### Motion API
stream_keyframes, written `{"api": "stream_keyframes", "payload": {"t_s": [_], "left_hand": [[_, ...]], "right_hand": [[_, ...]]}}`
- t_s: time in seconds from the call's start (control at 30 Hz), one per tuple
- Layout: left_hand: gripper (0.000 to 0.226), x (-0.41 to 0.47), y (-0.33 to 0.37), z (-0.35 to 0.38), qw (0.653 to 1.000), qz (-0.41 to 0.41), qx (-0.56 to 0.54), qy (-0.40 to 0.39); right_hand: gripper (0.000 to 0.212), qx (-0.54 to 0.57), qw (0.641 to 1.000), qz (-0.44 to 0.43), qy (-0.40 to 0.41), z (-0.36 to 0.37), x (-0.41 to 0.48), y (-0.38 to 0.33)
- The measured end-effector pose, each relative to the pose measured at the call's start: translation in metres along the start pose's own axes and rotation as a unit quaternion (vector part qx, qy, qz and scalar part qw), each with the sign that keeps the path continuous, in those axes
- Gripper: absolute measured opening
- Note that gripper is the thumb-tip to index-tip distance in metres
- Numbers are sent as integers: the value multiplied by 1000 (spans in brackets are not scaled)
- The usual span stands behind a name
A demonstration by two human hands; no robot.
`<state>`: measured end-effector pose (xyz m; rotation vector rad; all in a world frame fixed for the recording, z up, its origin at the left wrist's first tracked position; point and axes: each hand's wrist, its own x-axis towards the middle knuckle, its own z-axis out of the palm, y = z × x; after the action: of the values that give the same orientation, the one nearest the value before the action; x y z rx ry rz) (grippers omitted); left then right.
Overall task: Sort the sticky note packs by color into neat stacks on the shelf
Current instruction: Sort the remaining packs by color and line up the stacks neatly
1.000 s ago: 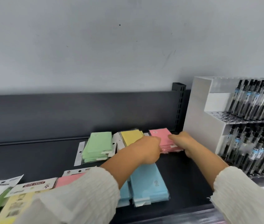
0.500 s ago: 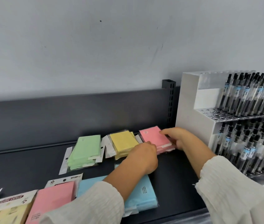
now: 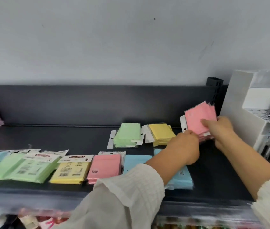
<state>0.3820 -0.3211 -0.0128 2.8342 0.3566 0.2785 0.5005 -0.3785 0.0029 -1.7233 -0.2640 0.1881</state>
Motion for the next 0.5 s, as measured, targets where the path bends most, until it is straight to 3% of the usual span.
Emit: {"api": "stream_keyframes", "payload": {"t_s": [0.1,0.2,0.4,0.5], "left_hand": [[42,-20,4,-10,982,10,-115,149],[45,-54,-6,-26,936,-28,-175,303],[43,-112,-39,-67,856,-109,-393,318],[35,-138,-66,-80,818,-134,-451,331]], "right_hand": [[46,57,995,-87,1,-3,-27,-27],[46,106,984,-142,-29,1,-60,-50],[38,215,952,-120,-183,46,-132,-67],[35,229,939,-100,-236,79,-166,-65]]}}
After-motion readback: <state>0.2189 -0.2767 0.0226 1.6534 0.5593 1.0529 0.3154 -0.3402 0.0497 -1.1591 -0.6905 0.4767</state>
